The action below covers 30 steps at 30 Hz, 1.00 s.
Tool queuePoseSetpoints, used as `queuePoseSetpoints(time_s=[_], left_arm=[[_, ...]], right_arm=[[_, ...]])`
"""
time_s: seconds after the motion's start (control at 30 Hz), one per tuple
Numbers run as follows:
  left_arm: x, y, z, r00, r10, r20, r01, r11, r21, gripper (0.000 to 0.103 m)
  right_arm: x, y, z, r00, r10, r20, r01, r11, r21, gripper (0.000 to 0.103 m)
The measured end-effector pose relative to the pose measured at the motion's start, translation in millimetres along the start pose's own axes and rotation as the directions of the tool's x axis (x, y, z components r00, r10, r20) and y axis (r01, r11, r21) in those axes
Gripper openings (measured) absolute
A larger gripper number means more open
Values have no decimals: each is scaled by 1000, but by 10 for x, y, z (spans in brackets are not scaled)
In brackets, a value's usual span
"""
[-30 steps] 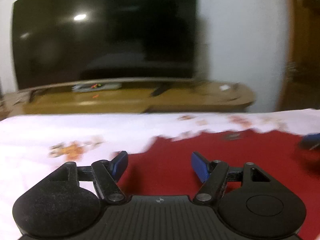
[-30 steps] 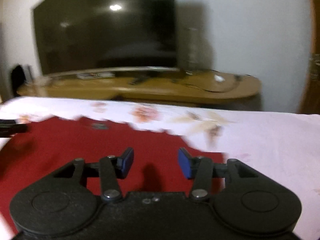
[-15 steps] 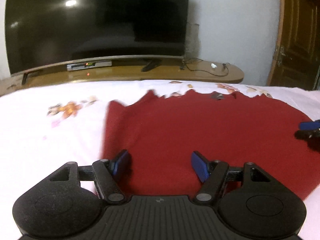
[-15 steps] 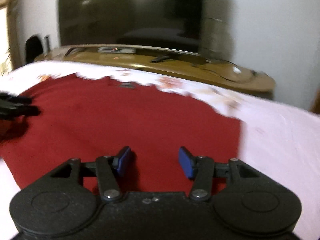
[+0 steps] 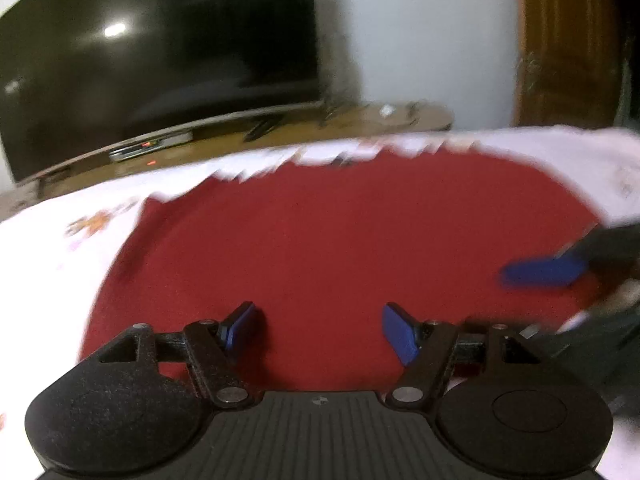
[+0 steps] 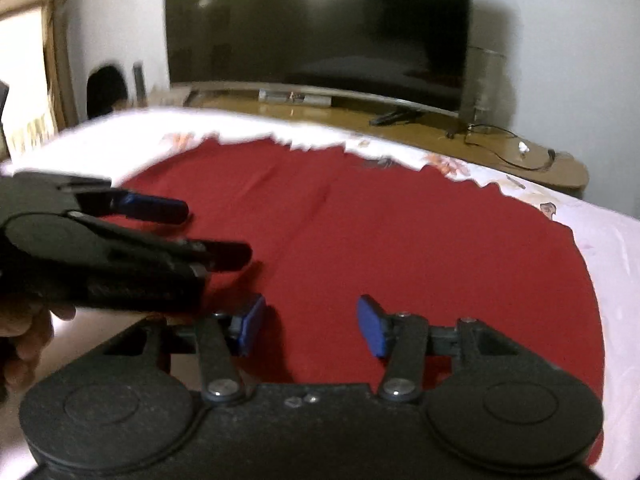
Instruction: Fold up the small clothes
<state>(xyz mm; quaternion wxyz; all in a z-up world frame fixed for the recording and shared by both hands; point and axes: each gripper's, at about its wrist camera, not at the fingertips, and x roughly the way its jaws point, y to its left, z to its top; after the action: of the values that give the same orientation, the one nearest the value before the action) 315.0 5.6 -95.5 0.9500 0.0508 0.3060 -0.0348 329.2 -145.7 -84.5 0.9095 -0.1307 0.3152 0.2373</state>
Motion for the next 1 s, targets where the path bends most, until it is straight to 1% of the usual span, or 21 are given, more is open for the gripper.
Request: queuePoseSetpoints(time_s=[0.07, 0.1, 0.2, 0.27, 0.3, 0.37, 0.4, 0.43, 0.47, 0.5, 0.53, 0.57, 0.6, 0.63, 0.67, 0.73, 0.8, 0.83, 0.9, 0.93, 1.0], left_arm=[[-79, 235, -87, 1000, 2, -4, -2, 997, -81, 70], [-128, 369, -133, 1000, 3, -7, -4, 994, -106, 70], [-247, 648, -286, 999, 50, -21, -53, 992, -117, 71], [-291, 788, -347, 999, 28, -17, -30, 989, -143, 71], [-289, 810, -353, 1000, 25, -19, -27, 989, -143, 71], [-296, 787, -305, 998, 50, -23, -53, 988, -144, 71], [-344, 773, -268, 998, 69, -8, -69, 984, -163, 71], [-385, 784, -252, 998, 68, 15, -64, 980, -188, 71], [-408, 799, -257, 998, 61, 32, -53, 977, -206, 71], [-361, 792, -273, 997, 71, 5, -69, 978, -198, 71], [-293, 803, -296, 996, 76, -47, -83, 979, -186, 71], [-270, 811, -352, 997, 67, -37, -73, 982, -173, 71], [-257, 799, -340, 997, 65, -33, -69, 985, -160, 71], [-251, 798, -322, 997, 62, -36, -67, 987, -148, 71], [-257, 812, -302, 997, 60, -45, -66, 987, -149, 71], [-302, 833, -256, 996, 68, -59, -77, 982, -170, 71], [-458, 847, -227, 995, 91, -48, -99, 974, -203, 71], [-554, 860, -247, 995, 90, -37, -97, 968, -231, 71], [-732, 954, -357, 998, 52, -35, -61, 940, -337, 71], [-752, 995, -389, 999, 24, -42, -38, 920, -391, 71], [-700, 1115, -497, 996, -66, -52, 29, 856, -516, 71]], right_arm=[[-114, -55, -105, 1000, -19, 15, 20, 999, -31, 51], [-167, -147, -155, 999, -34, 7, 35, 999, -11, 51], [-352, -547, -332, 995, -100, -14, 101, 994, 51, 51], [-494, -785, -475, 991, -131, -23, 132, 986, 99, 51], [-542, -828, -520, 989, -144, -24, 146, 984, 102, 51], [-544, -834, -543, 988, -153, -28, 155, 984, 91, 51], [-525, -806, -505, 986, -162, -36, 165, 983, 85, 51], [-538, -778, -457, 984, -175, -34, 177, 980, 90, 48], [-609, -733, -438, 982, -188, -9, 188, 976, 109, 49], [-745, -716, -424, 981, -188, 37, 181, 973, 140, 49], [-788, -716, -418, 981, -182, 62, 170, 972, 160, 49], [-774, -739, -424, 982, -181, 59, 168, 970, 173, 49], [-667, -767, -465, 983, -186, 0, 183, 967, 180, 49], [-545, -834, -509, 980, -184, -77, 195, 964, 182, 51], [-558, -846, -556, 983, -178, -44, 183, 965, 187, 52], [-574, -849, -504, 983, -174, -65, 183, 965, 190, 51], [-676, -828, -456, 982, -181, -50, 187, 962, 201, 52], [-733, -813, -447, 982, -186, -32, 188, 961, 204, 53], [-809, -793, -439, 981, -194, -16, 193, 958, 213, 54], [-840, -779, -449, 981, -194, -15, 192, 956, 221, 54], [-902, -757, -461, 983, -185, -10, 182, 954, 237, 55]])
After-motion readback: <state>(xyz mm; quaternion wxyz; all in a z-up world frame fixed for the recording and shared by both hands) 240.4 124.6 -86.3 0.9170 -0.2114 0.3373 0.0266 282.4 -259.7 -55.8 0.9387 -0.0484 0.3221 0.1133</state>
